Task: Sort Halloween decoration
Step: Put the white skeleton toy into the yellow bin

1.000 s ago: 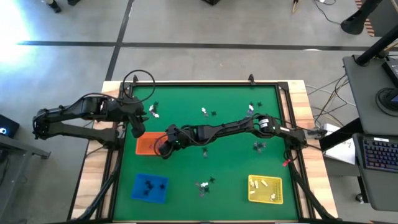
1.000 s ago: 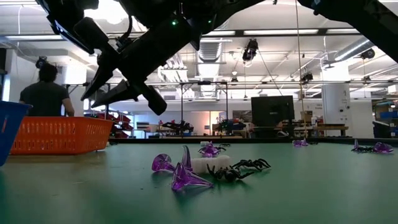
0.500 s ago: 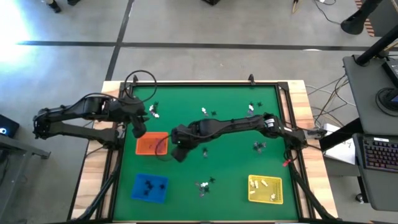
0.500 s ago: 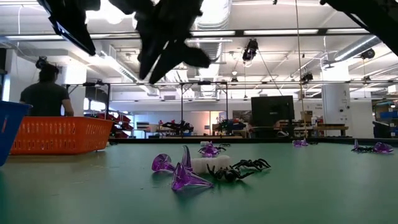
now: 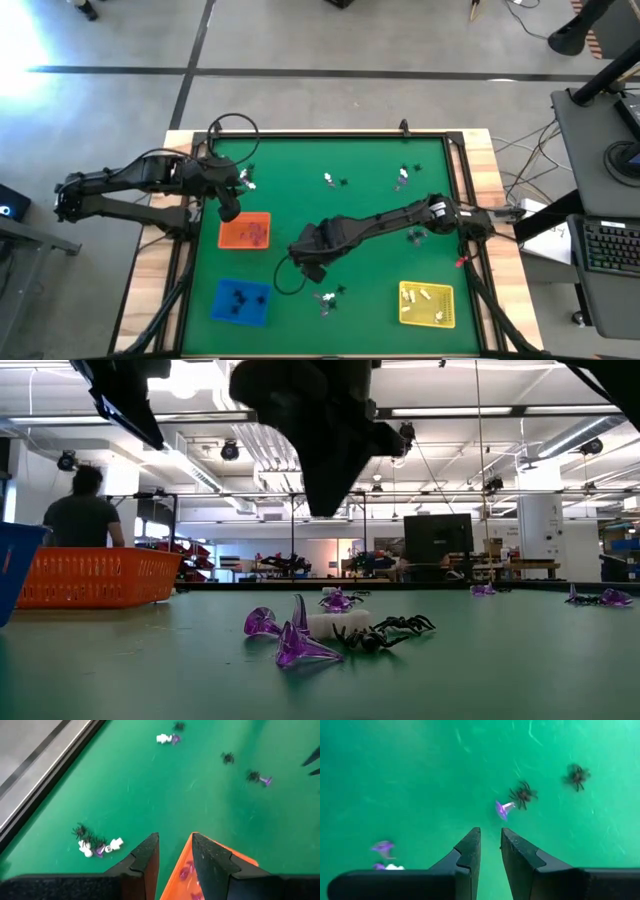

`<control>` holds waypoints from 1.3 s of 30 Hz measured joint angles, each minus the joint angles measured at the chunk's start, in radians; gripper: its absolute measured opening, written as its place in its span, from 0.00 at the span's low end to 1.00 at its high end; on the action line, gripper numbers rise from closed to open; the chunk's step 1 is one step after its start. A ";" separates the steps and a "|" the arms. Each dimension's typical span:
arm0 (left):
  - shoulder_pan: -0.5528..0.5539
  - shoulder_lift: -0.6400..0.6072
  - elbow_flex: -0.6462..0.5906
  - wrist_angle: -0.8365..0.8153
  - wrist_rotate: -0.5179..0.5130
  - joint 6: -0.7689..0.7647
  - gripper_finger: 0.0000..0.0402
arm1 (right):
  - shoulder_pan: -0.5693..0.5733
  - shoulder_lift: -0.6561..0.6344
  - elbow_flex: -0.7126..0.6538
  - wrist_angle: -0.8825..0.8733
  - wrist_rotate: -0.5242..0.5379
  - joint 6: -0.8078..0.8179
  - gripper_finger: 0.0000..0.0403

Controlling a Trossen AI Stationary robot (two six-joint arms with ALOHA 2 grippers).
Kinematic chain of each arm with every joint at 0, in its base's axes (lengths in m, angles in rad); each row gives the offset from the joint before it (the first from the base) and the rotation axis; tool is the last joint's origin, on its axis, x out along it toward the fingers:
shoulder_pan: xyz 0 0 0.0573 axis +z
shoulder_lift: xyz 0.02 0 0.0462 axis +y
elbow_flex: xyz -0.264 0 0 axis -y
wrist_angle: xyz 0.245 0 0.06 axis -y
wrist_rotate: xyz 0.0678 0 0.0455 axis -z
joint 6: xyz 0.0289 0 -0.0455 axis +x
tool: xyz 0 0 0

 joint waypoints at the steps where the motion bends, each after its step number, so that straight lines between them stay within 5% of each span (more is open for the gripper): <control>1: 0.000 -0.003 0.000 0.009 0.001 0.006 0.24 | 0.000 0.000 -0.013 0.001 -0.010 0.013 0.17; 12: -0.001 0.005 0.000 0.087 0.273 0.058 0.25 | 0.032 0.001 -0.078 -0.016 -0.069 0.111 0.17; 23: -0.001 0.084 0.000 0.108 0.290 0.073 0.27 | 0.125 -0.071 -0.068 -0.063 -0.014 0.337 0.17; 39: -0.111 0.244 0.000 0.319 0.354 0.077 0.27 | 0.253 -0.291 -0.068 -0.118 0.361 0.595 0.17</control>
